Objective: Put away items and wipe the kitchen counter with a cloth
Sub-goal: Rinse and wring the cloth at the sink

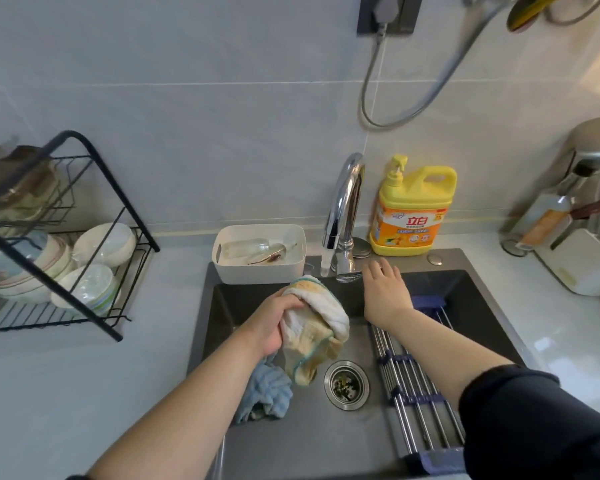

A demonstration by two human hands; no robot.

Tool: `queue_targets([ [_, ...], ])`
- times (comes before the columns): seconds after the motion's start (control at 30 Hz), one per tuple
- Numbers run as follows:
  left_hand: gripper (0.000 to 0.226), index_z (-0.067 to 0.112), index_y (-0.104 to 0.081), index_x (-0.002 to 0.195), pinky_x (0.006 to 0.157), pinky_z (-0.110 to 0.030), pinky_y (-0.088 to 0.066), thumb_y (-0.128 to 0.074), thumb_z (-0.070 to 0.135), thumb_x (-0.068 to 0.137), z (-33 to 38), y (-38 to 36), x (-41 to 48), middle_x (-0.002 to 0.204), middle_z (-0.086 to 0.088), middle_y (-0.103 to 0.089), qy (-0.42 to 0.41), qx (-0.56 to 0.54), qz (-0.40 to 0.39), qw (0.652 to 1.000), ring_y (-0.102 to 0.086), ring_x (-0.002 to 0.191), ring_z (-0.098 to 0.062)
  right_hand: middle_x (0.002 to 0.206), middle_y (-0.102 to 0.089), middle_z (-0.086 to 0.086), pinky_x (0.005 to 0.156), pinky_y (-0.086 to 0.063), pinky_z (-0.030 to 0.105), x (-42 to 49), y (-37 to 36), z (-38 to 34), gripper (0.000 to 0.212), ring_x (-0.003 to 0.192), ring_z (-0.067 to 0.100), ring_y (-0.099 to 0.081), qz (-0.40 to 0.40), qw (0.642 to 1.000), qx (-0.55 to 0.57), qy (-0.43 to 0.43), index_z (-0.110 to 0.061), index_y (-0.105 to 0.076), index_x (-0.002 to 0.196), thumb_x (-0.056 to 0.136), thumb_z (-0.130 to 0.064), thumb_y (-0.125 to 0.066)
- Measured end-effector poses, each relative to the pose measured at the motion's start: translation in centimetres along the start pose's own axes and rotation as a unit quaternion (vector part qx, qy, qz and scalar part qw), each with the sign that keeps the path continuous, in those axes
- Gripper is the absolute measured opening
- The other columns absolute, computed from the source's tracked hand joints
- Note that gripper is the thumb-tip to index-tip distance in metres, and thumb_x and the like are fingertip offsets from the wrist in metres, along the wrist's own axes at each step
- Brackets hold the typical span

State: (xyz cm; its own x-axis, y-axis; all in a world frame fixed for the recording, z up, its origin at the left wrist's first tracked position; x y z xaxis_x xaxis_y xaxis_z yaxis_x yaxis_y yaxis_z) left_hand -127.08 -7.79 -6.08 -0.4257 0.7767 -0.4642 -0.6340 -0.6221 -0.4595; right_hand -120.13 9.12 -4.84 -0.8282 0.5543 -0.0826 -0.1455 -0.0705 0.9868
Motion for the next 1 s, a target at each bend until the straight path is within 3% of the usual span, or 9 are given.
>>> queue_targets([
  [0.13,0.037,0.0,-0.051,0.129,0.085,-0.043,-0.051,-0.043,0.002,0.092,0.1,-0.4,0.0,0.101,-0.021,-0.064,0.005,0.003,0.015,1.0,-0.061,0.098,-0.034,0.153,-0.023,0.009,0.118,-0.011,0.044,-0.4,0.0,-0.2,0.071,0.145,0.029,-0.008,-0.026,0.998,0.051,0.005,-0.009,-0.024,0.147,0.085,-0.019,-0.057],
  [0.23,0.036,-0.001,-0.05,0.128,0.085,-0.044,-0.051,-0.044,0.003,0.092,-0.1,-0.6,-0.2,0.102,-0.022,-0.063,0.008,-0.003,0.025,1.0,-0.062,0.099,-0.035,0.152,-0.029,0.007,0.116,-0.018,0.038,-1.6,1.8,0.3,0.052,0.142,0.022,-0.022,0.048,0.953,0.298,-0.024,-0.012,-0.039,0.142,0.091,-0.011,-0.049],
  [0.33,0.046,-0.001,-0.049,0.13,0.091,-0.046,-0.048,-0.052,0.008,0.085,-0.5,-1.1,-0.3,0.108,-0.026,-0.061,0.025,-0.049,0.011,0.998,-0.059,0.103,-0.038,0.121,-0.06,0.005,0.09,-0.041,0.025,-3.9,0.2,0.1,0.032,0.109,0.014,-0.052,0.013,0.77,0.622,-0.138,-0.01,-0.059,0.124,0.099,-0.016,-0.041],
  [0.47,0.062,0.0,-0.065,0.111,0.093,-0.048,-0.047,-0.087,0.018,0.056,-0.2,-3.3,-0.3,0.103,-0.022,-0.066,0.023,-0.091,-0.058,0.994,-0.062,0.101,-0.037,0.115,-0.066,0.017,0.096,-0.044,0.039,-7.3,-6.2,-8.1,0.059,0.105,0.031,-0.061,-0.294,0.353,0.859,-0.226,-0.008,-0.06,0.122,0.094,-0.055,-0.039],
  [0.53,0.072,0.002,-0.073,0.099,0.089,-0.049,-0.05,-0.096,0.032,0.038,0.3,-3.8,0.0,0.105,-0.022,-0.068,0.008,-0.094,-0.062,0.994,-0.066,0.097,-0.036,0.111,-0.066,0.013,0.096,-0.044,0.038,-8.6,-5.5,-10.7,0.051,0.102,0.029,-0.061,-0.353,0.265,0.873,-0.207,-0.009,-0.064,0.115,0.086,-0.051,-0.056],
  [0.6,0.072,0.003,-0.069,0.1,0.083,-0.046,-0.052,-0.089,0.046,0.045,0.5,-3.2,0.6,0.102,-0.022,-0.069,0.005,-0.05,-0.007,0.999,-0.068,0.092,-0.034,0.115,-0.063,0.013,0.102,-0.04,0.039,-9.1,-5.0,-11.8,0.058,0.106,0.029,-0.057,-0.38,0.231,0.877,-0.184,-0.008,-0.064,0.118,0.08,-0.052,-0.063],
  [0.8,0.031,0.009,-0.064,0.114,0.084,-0.039,-0.051,-0.044,0.02,0.093,1.2,-1.7,1.5,0.108,-0.015,-0.064,-0.003,0.076,0.052,0.996,-0.062,0.098,-0.031,0.119,-0.064,0.019,0.093,-0.045,0.048,-8.1,-4.9,-8.8,0.079,0.1,0.035,-0.066,-0.348,0.329,0.864,-0.152,-0.007,-0.073,0.107,0.077,-0.074,-0.043],
  [0.9,0.039,0.01,-0.059,0.118,0.086,-0.04,-0.051,-0.033,-0.001,0.091,1.3,-2.8,1.9,0.105,-0.016,-0.067,-0.031,0.053,0.018,0.998,-0.062,0.103,-0.027,0.097,-0.07,0.013,0.069,-0.055,0.033,-7.6,-3.0,-9.2,0.061,0.082,0.024,-0.069,-0.349,0.416,0.838,-0.046,-0.007,-0.07,0.103,0.063,-0.053,-0.079],
  [1.0,0.035,0.005,-0.06,0.116,0.073,-0.036,-0.053,-0.036,-0.003,0.092,1.7,-2.5,2.6,0.067,-0.012,-0.063,-0.044,0.068,0.076,0.994,-0.063,0.073,-0.026,0.08,-0.065,0.007,0.07,-0.049,0.03,-7.2,-2.6,-9.7,0.058,0.072,0.018,-0.062,-0.342,0.601,0.722,0.025,-0.01,-0.059,0.098,0.051,-0.026,-0.089],
])
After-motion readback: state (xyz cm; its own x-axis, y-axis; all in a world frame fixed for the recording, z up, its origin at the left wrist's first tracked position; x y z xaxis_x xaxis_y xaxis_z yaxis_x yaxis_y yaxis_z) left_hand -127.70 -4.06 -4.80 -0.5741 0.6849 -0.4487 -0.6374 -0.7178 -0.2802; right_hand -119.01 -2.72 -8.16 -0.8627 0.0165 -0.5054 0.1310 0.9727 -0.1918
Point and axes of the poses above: each hand's wrist, its own x-axis towards the middle knuckle, its own y-axis out of the back of the hand, z = x × y, the point moved 10 cm from there along x, towards the middle knuckle
